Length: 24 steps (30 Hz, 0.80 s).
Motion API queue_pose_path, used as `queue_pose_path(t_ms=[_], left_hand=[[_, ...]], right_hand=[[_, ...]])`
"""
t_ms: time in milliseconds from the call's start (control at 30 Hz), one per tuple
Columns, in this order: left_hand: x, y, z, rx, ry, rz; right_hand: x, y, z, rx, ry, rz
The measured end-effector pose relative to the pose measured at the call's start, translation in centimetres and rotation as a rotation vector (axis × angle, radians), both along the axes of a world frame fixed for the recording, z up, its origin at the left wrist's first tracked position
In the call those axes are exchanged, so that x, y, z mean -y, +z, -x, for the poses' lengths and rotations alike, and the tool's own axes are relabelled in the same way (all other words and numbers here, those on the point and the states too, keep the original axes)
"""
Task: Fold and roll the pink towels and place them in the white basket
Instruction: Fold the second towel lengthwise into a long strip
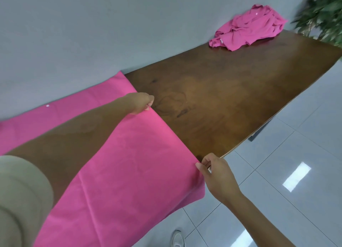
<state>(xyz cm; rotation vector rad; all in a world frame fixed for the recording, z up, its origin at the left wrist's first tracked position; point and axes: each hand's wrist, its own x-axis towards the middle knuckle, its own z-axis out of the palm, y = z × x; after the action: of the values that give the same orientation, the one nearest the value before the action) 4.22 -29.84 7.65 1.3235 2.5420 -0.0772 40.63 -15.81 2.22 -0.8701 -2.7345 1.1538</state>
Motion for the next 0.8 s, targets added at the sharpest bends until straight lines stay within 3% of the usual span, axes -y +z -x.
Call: queue_pose_path(t_ms=[367, 800], left_hand=[[7.6, 4.8, -2.9, -0.053, 0.100, -0.050], [23.8, 9.1, -8.7, -0.149, 0.137, -0.155]], right_hand=[[6.3, 2.7, -2.4, -0.075, 0.129, -0.090], [20.6, 3.2, -7.9, -0.232, 0.224, -0.126]])
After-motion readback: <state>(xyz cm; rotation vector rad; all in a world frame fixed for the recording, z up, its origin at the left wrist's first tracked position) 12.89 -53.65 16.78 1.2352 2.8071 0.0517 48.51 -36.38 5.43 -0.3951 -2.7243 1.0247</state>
